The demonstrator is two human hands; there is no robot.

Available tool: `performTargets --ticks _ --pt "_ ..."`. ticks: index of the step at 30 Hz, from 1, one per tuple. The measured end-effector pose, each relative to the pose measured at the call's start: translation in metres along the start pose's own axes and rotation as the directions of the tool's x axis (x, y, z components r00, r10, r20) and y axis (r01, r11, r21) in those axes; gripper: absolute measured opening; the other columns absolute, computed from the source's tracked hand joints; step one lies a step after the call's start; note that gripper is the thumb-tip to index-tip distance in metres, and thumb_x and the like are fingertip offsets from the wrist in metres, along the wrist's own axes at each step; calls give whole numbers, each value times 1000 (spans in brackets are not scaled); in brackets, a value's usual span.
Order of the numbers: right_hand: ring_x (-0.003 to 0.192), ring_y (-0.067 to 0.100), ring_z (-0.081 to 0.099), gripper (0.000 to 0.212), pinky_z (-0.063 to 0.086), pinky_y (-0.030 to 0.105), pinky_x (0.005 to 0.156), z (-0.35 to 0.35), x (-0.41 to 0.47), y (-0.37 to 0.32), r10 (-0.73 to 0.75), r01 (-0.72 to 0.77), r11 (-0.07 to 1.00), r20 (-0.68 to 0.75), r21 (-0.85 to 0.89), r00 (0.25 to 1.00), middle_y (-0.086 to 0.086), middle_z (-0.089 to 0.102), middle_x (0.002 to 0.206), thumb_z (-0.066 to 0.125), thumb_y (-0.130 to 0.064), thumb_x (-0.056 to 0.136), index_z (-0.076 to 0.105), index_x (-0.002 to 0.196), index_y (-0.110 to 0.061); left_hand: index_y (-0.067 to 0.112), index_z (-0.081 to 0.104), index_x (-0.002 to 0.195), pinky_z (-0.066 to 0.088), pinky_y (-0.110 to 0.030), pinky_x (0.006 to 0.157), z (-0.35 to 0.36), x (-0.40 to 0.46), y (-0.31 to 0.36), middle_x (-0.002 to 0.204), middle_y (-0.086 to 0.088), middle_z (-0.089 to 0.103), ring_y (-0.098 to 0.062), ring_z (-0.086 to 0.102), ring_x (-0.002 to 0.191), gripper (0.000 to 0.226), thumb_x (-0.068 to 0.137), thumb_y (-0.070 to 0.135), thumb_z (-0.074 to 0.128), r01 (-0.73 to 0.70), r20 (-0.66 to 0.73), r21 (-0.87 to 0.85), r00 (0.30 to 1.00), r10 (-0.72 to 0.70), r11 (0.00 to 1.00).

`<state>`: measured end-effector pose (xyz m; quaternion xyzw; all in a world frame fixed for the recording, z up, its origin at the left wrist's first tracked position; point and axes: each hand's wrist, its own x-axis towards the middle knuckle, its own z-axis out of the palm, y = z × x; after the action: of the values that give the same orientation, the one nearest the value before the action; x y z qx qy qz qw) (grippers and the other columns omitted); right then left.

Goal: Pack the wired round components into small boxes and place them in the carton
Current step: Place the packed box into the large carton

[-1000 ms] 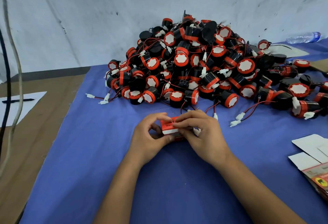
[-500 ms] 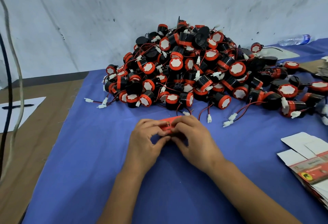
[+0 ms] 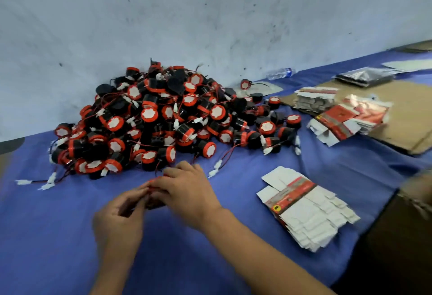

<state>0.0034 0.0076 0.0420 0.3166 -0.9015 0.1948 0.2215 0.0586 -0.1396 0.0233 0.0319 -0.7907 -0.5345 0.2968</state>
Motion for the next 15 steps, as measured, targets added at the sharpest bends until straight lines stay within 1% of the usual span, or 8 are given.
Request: performTargets --ticks 2,5,7,9,11,12,14,15 --pt "90 30 52 23 39 42 78 -50 -10 14 37 -34 999 -203 18 978 2 71 102 61 -32 101 80 102 -19 37 74 100 54 -6 77 28 -3 44 99 16 77 1 73 94 42 92 -4 72 -97 40 -116 994 102 989" --pt "88 32 54 20 43 44 82 -156 -50 52 144 -176 983 -384 -50 912 2 70 102 64 -28 99 82 100 -21 18 74 109 57 -17 84 100 -13 124 108 5 76 -7 73 99 29 96 -7 65 -240 166 -369 934 317 898" --pt "91 30 59 15 46 43 84 -227 -89 76 242 -314 945 -456 -87 856 0 71 100 69 -27 95 83 99 -24 10 73 108 58 -26 84 151 -29 177 105 -1 76 -15 74 97 24 96 -8 63 -234 260 -511 875 409 827" --pt "88 22 64 10 52 41 79 -292 -136 90 383 -495 864 -508 -99 771 -3 72 93 75 -29 90 83 95 -27 7 72 107 58 -28 82 201 -55 225 102 -4 76 -16 75 92 24 90 -4 59 -175 368 -625 794 484 761" --pt "82 15 67 4 56 37 74 -339 -178 100 569 -679 728 -470 -95 675 -6 72 85 79 -31 86 82 87 -29 10 72 105 60 -30 79 243 -84 259 98 -2 75 -15 75 88 23 86 5 60 -185 456 -641 689 563 745" --pt "81 14 68 2 56 35 74 -355 -196 105 675 -763 637 -399 -109 621 -7 73 84 81 -32 85 80 83 -31 11 73 104 61 -34 79 261 -96 267 96 -1 75 -15 75 88 22 85 8 61 -223 503 -621 622 601 751" --pt "80 14 68 9 52 28 66 -374 -229 113 850 -875 449 -215 -181 480 -5 73 85 83 -33 82 75 78 -33 14 71 106 63 -39 78 288 -120 274 91 5 74 -14 74 86 24 85 8 63 -273 633 -586 433 642 763" --pt "78 14 67 10 48 25 61 -375 -241 116 903 -897 382 -118 -222 414 -5 73 84 84 -32 81 75 77 -32 17 70 108 63 -40 75 297 -128 272 88 10 72 -13 74 84 26 86 7 63 -287 689 -574 338 641 767"
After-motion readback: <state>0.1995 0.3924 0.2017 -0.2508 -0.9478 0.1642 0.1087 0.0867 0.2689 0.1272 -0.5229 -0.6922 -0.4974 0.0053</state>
